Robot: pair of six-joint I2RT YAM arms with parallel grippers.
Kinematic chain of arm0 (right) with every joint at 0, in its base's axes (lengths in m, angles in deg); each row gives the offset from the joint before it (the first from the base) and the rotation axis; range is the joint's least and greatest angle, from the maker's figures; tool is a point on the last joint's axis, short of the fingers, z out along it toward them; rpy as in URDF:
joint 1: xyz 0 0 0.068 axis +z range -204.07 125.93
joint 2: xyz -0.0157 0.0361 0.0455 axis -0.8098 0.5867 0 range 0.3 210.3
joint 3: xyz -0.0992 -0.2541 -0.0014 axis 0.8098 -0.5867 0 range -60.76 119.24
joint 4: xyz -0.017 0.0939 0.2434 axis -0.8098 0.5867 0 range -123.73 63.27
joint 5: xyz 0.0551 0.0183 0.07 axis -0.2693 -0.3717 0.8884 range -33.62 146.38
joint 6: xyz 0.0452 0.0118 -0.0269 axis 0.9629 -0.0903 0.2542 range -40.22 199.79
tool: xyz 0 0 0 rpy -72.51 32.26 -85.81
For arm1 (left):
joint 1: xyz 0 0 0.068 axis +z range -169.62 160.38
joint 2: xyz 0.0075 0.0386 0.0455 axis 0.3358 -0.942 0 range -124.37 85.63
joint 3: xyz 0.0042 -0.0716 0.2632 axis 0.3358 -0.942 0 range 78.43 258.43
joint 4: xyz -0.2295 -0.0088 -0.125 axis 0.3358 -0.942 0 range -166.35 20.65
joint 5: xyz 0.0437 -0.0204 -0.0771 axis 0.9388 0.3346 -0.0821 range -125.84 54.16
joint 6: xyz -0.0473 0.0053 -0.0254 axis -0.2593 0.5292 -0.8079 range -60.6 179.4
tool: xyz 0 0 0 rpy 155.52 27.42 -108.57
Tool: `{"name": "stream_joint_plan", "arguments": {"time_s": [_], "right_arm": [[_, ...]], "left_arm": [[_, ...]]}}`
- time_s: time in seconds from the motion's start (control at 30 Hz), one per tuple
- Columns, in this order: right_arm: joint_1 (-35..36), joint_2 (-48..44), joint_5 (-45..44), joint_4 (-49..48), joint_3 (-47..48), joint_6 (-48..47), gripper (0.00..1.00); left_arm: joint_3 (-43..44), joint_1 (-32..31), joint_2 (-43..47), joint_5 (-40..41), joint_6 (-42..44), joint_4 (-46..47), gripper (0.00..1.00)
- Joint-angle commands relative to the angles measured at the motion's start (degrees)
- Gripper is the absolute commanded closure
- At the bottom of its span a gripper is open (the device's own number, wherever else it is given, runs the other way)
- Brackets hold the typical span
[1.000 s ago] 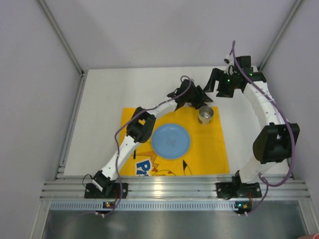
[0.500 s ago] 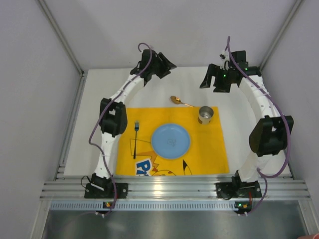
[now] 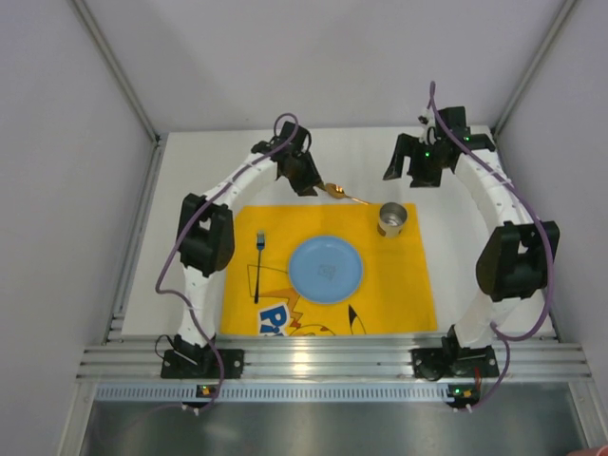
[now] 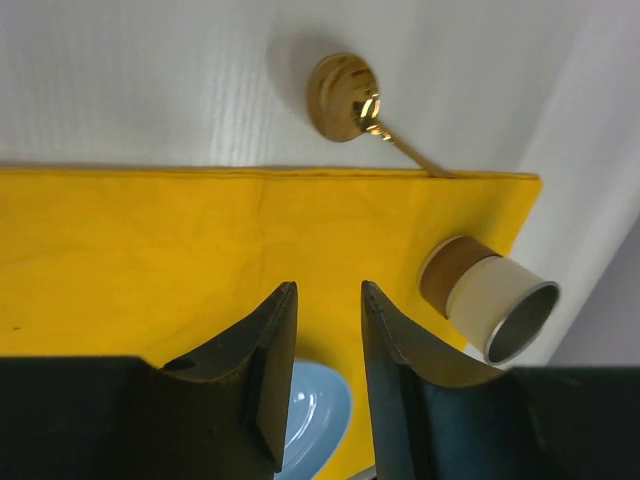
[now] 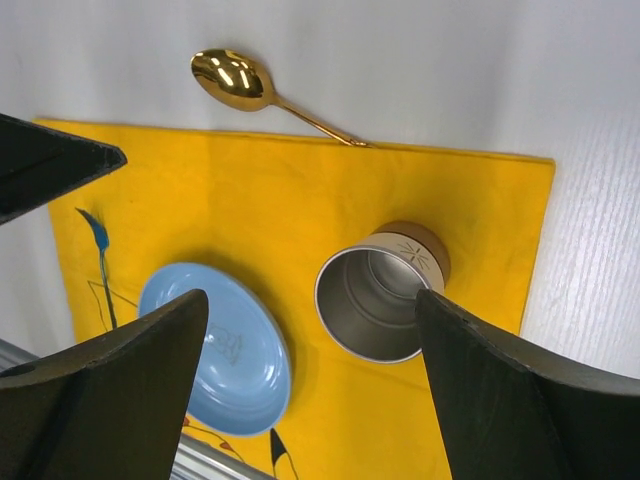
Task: Set the dinner table for one person
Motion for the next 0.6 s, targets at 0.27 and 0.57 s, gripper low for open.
{"name": "stream_joint_plan", "arguments": {"time_s": [0.27,0.57], "right_arm": [[-0.2,-5.9,-1.4,-0.5,-3.2,-1.2,0.14],[-0.9,-8.6,-1.6,-0.5,-6.3,-1.7,0.15]], "left_arm": [[3.5,-1.2,-6.4,-0.4,2.7,-1.0,0.64],[11.3,-1.3,-16.1,1.6,2.6,1.0,0.64]]}}
